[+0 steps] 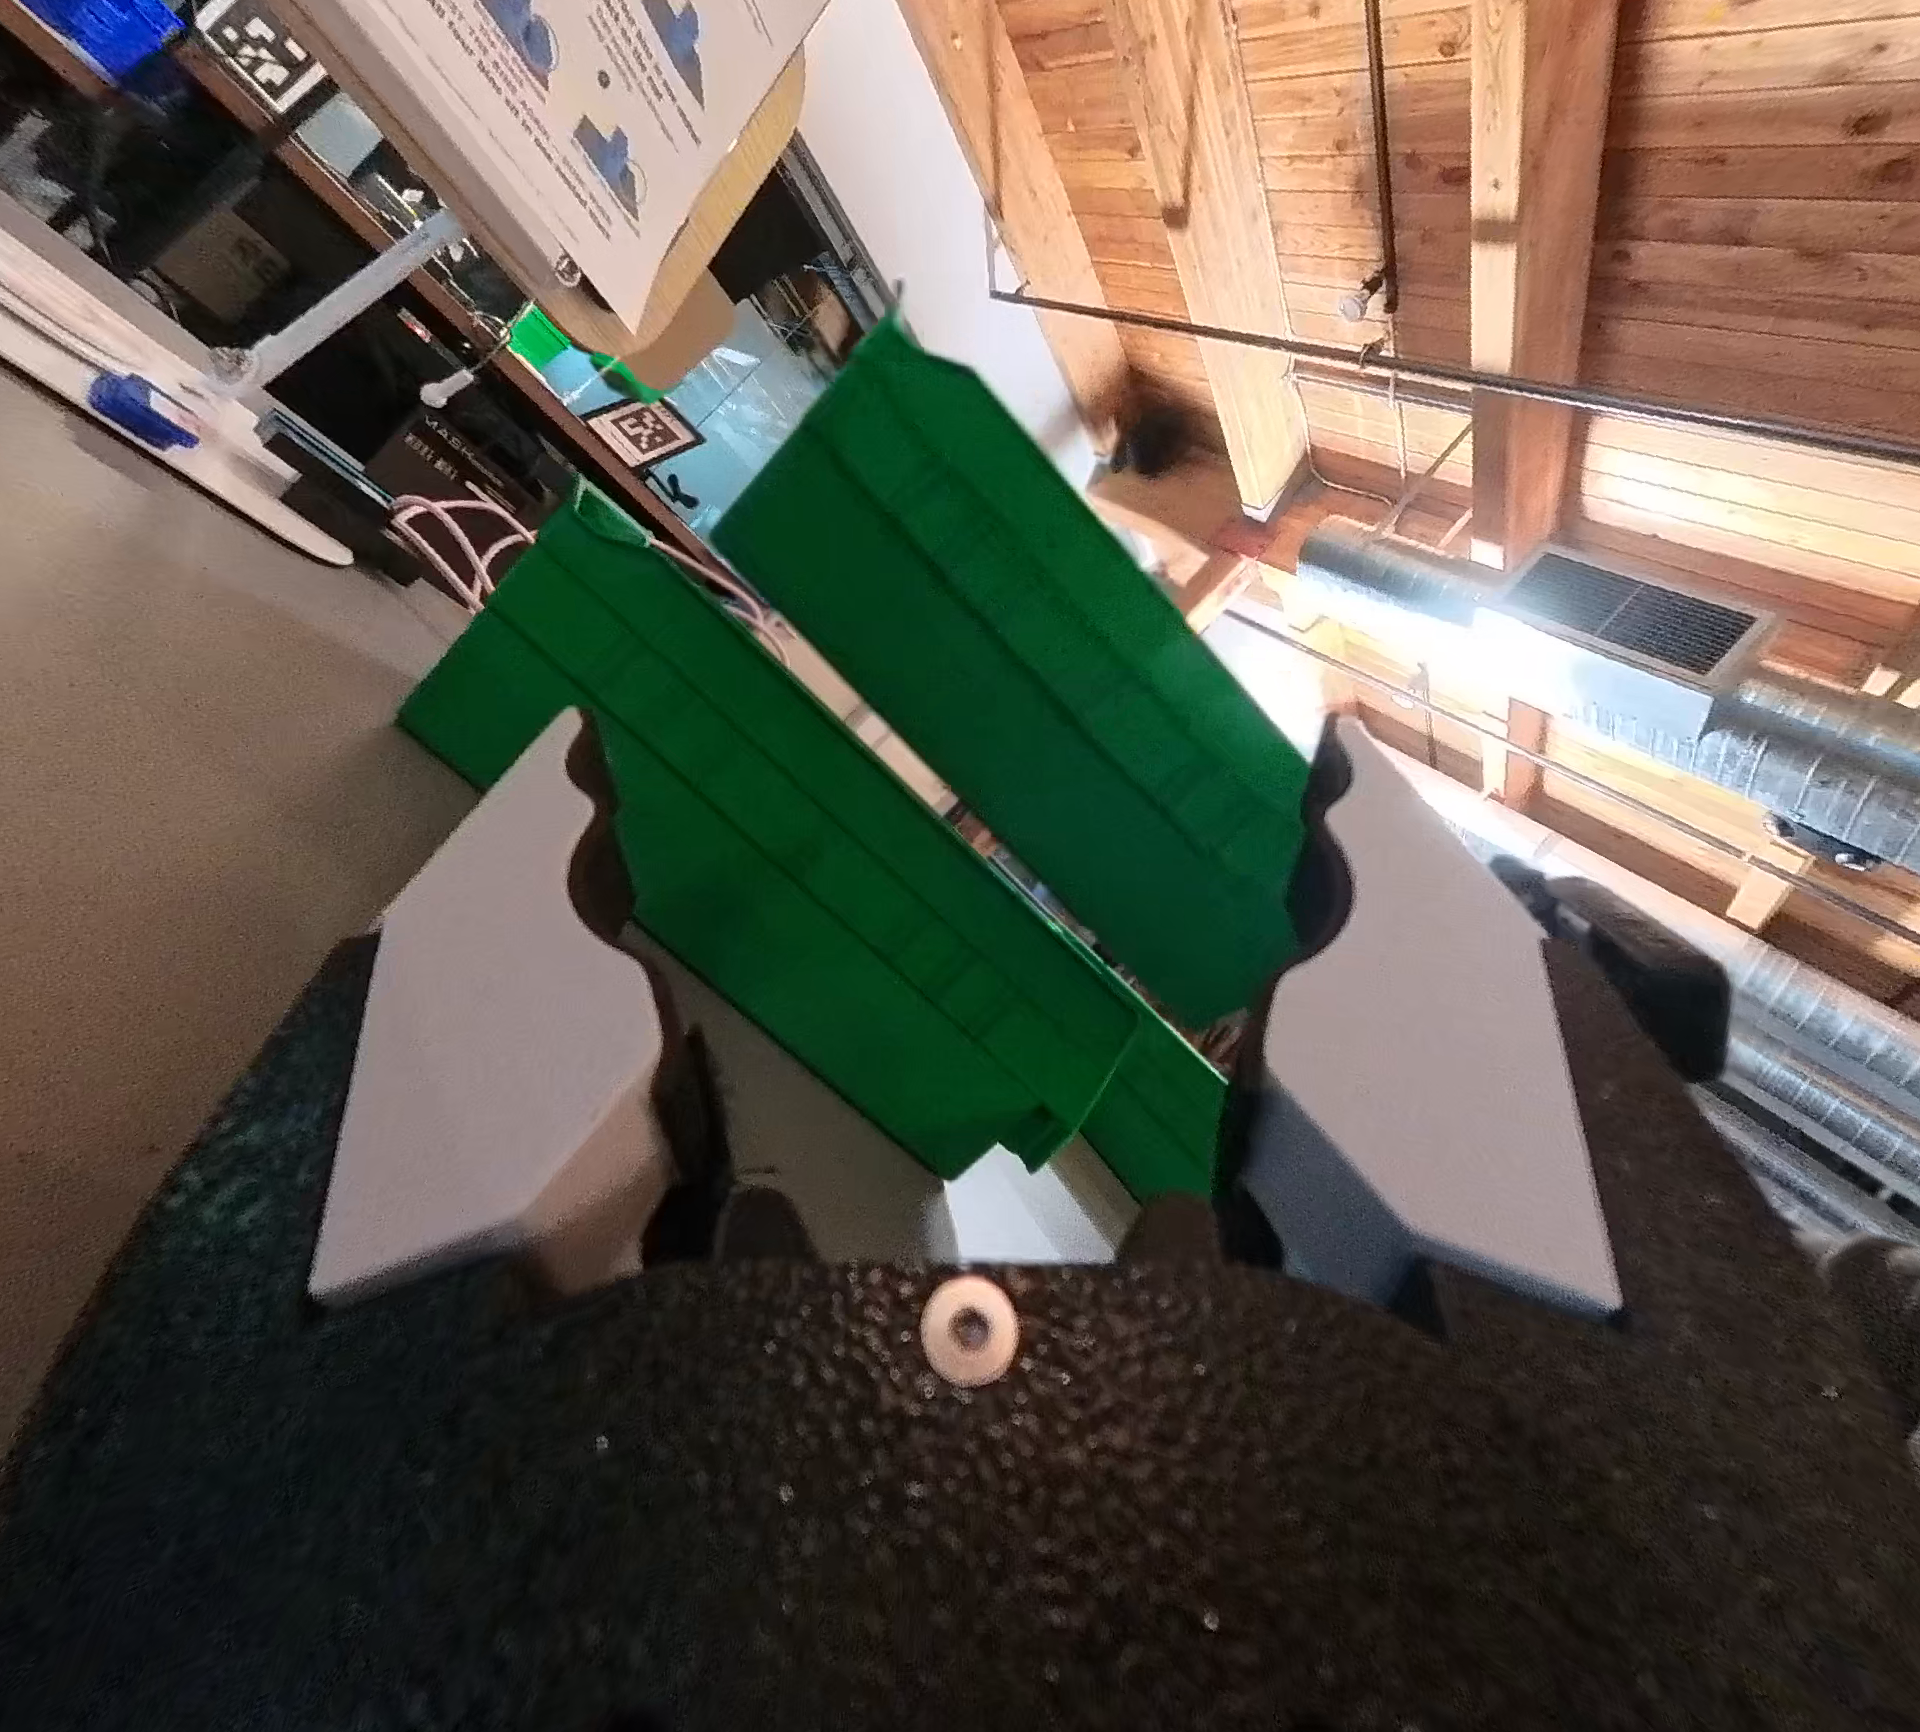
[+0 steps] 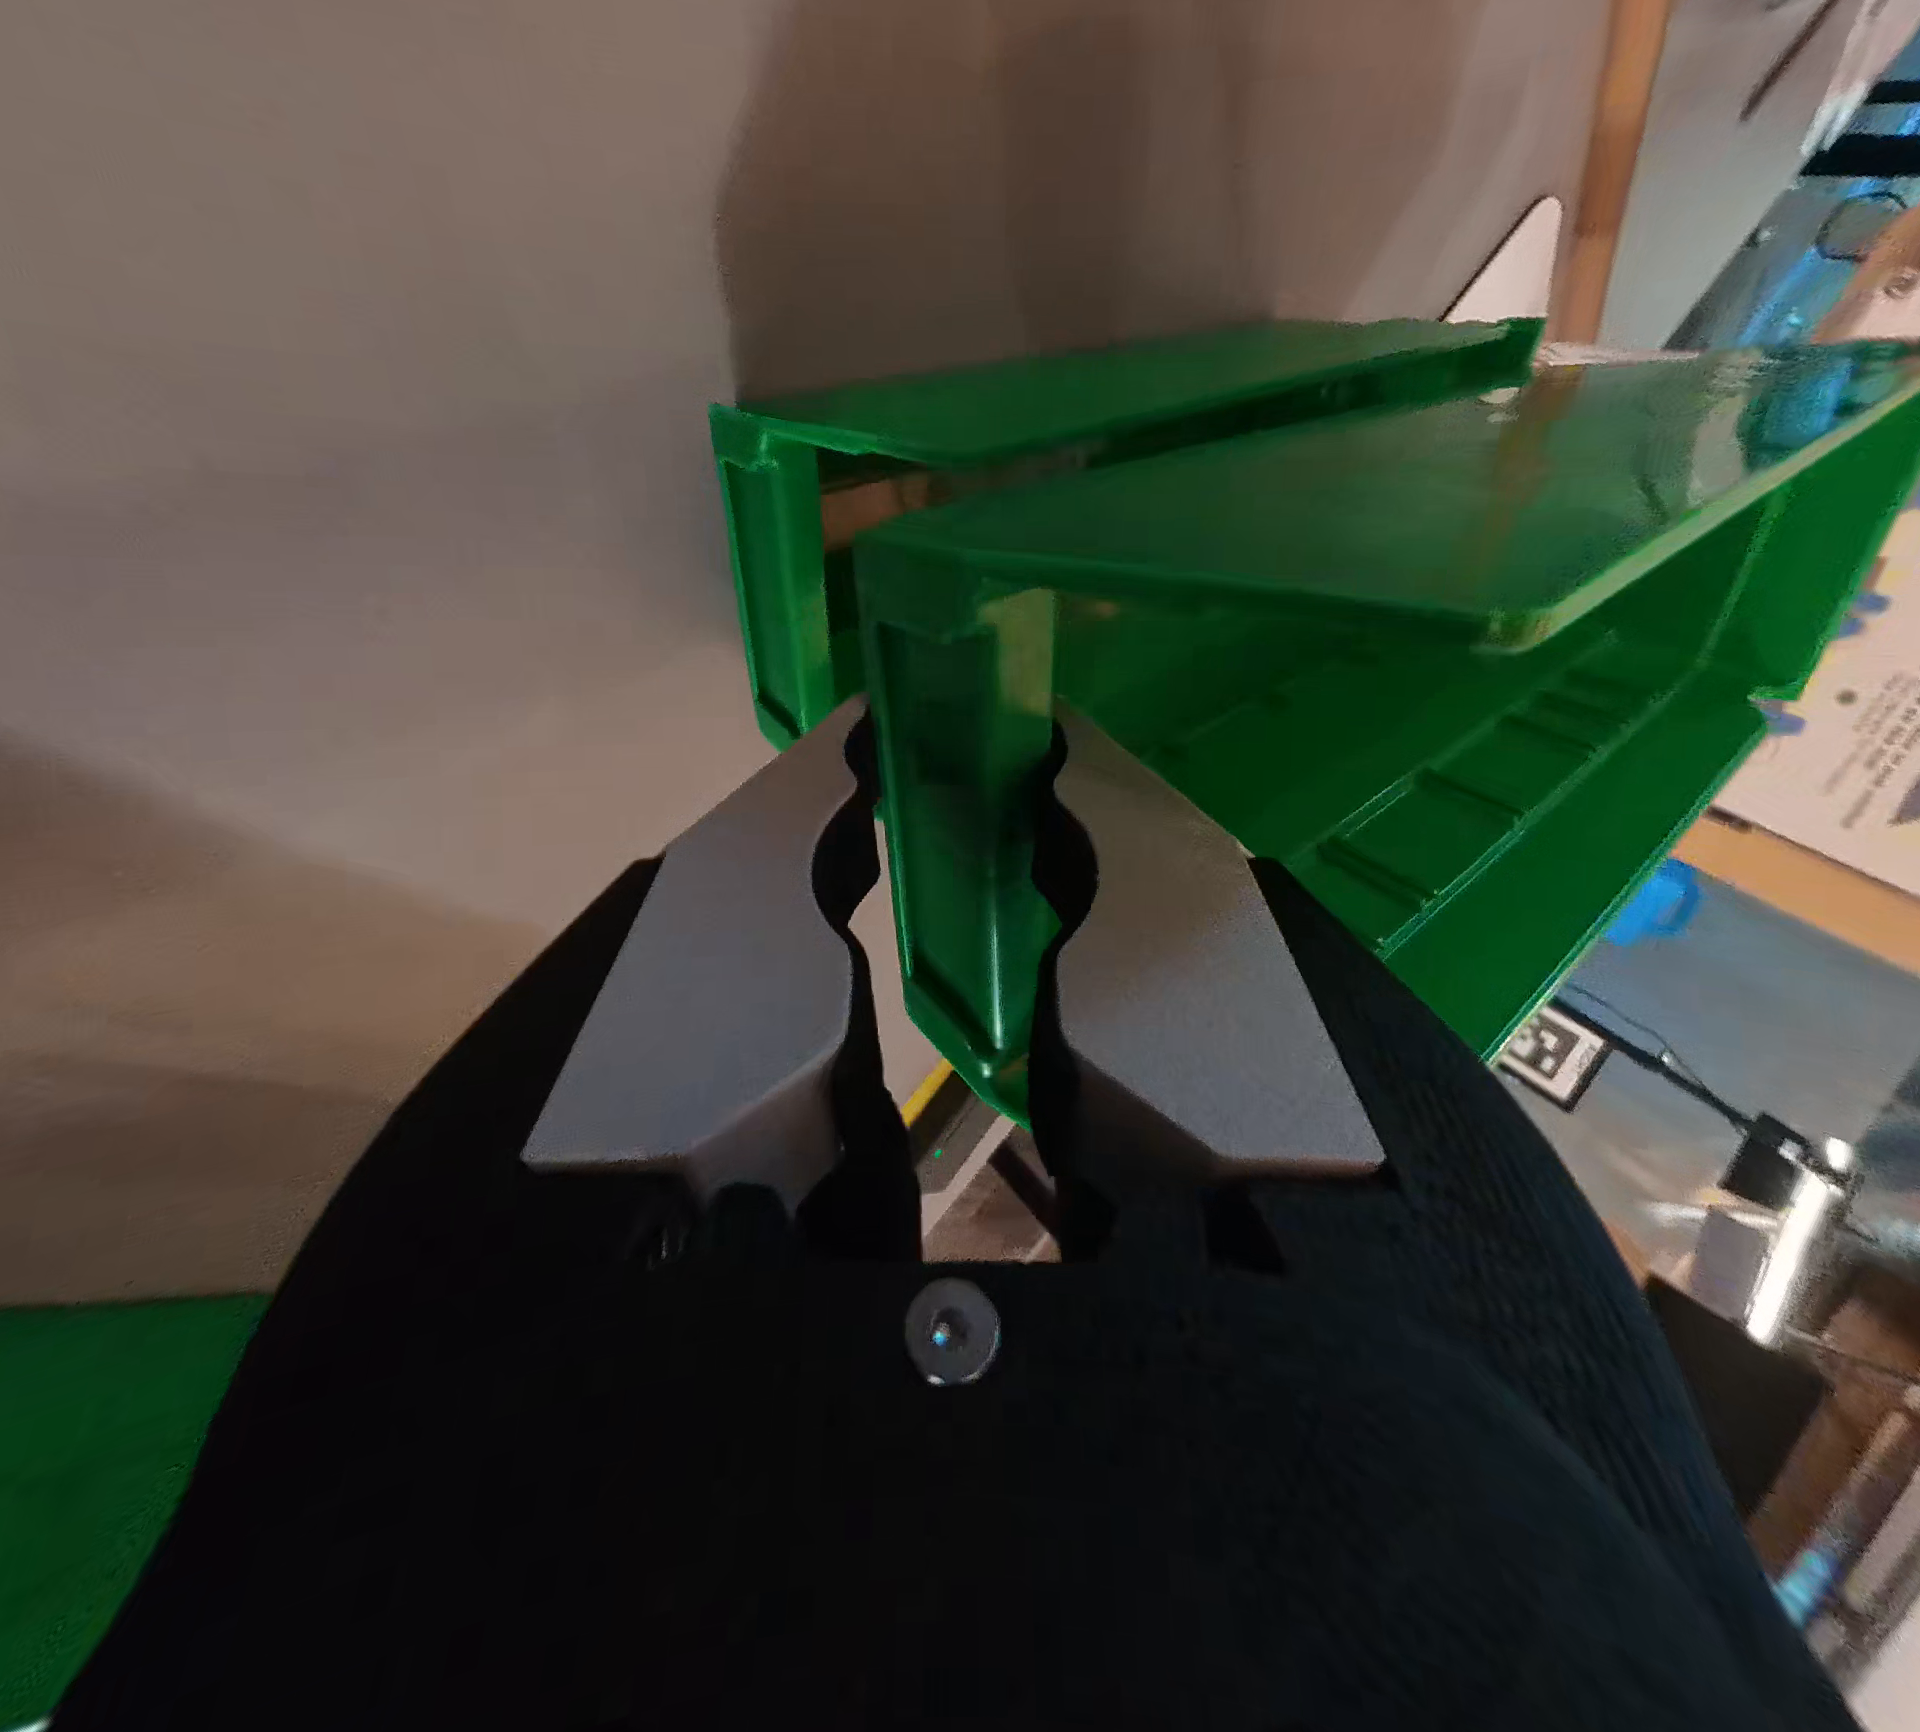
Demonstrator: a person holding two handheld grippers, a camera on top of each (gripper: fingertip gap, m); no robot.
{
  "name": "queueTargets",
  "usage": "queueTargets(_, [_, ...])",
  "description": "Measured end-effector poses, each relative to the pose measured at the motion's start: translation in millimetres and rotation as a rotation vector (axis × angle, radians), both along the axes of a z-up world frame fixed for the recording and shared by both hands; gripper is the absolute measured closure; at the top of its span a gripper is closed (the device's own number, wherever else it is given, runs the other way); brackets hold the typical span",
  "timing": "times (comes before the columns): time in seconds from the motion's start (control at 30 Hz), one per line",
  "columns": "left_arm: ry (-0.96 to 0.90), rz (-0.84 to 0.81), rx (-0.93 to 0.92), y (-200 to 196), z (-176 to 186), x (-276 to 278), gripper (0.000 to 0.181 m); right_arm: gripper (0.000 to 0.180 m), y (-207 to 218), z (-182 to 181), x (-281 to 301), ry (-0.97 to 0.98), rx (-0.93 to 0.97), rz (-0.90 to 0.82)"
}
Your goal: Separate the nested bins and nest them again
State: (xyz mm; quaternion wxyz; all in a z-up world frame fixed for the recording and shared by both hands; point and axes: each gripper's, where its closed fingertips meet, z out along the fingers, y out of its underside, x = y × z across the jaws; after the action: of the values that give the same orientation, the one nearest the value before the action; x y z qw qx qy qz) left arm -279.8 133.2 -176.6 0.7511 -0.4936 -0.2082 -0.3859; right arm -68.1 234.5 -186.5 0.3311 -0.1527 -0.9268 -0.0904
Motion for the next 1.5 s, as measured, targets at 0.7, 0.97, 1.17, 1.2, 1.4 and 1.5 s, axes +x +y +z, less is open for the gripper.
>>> queueTargets(0.7, [-0.029,-0.035,0.014,0.5,0.2,0.6,0.051,0.156,17.5,-50.9,-29.8,-0.05,-0.087,0.058])
queueTargets(0.97, [-0.037,-0.039,0.02,0.1,0.6,0.2,0.051,0.155,16.9,-62.5,-30.1,-0.048,-0.137,0.014])
queueTargets(1.17, [-0.04,-0.04,0.025,-0.6,0.9,0.1,0.051,0.108,19.9,-35.0,-19.0,0.048,-0.214,-0.145])
queueTargets(1.2, [-0.041,-0.041,0.025,-0.7,0.9,0.1,0.052,0.11,16.2,-29.7,-13.9,0.062,-0.242,-0.148])
queueTargets(1.4, [-0.043,-0.042,0.023,0.0,0.5,-0.3,0.052,0.126,18.8,-32.6,-6.1,0.095,-0.19,-0.129])
queueTargets(1.5, [-0.045,-0.044,0.019,0.8,-0.1,-0.4,0.052,0.129,20.1,-43.8,-16.7,0.068,-0.188,-0.123])
